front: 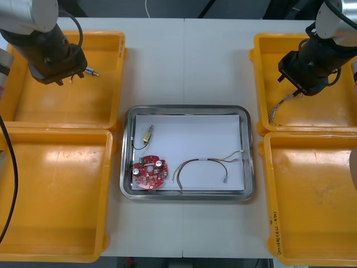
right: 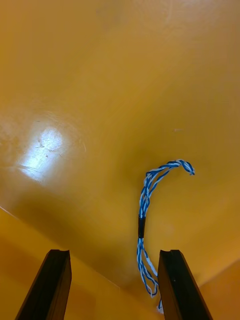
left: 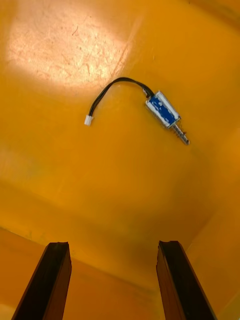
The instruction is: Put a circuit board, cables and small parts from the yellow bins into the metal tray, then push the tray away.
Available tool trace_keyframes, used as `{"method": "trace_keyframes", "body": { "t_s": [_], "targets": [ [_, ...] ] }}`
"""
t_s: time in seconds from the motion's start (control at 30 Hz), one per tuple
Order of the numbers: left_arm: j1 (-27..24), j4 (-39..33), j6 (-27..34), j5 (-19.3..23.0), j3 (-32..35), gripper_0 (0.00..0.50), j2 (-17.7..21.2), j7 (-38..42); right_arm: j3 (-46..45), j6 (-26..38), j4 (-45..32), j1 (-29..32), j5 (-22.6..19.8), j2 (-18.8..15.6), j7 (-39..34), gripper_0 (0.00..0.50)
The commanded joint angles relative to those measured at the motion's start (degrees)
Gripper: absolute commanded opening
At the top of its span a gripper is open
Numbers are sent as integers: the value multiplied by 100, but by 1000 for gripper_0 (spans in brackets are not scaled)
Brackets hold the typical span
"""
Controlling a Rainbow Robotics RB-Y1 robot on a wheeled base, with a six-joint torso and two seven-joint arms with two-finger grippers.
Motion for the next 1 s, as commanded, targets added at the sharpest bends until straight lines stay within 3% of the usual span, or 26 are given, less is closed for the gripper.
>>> {"method": "trace_keyframes", "body": {
  "t_s": [0.03,0.5,1.0],
  "targets": [
    [-445,308,-417,-94,167,500,155,-315,-158,-96,-82,-38,-72,79,-247,500],
    [-946,2030,-1990,-305,70,500,-170,-227,-140,-377,-82,296,-80,114,-317,500],
    [-1376,3129,-2781,-490,-132,500,-495,-25,-140,-658,-82,525,-116,219,-431,500]
  ]
}}
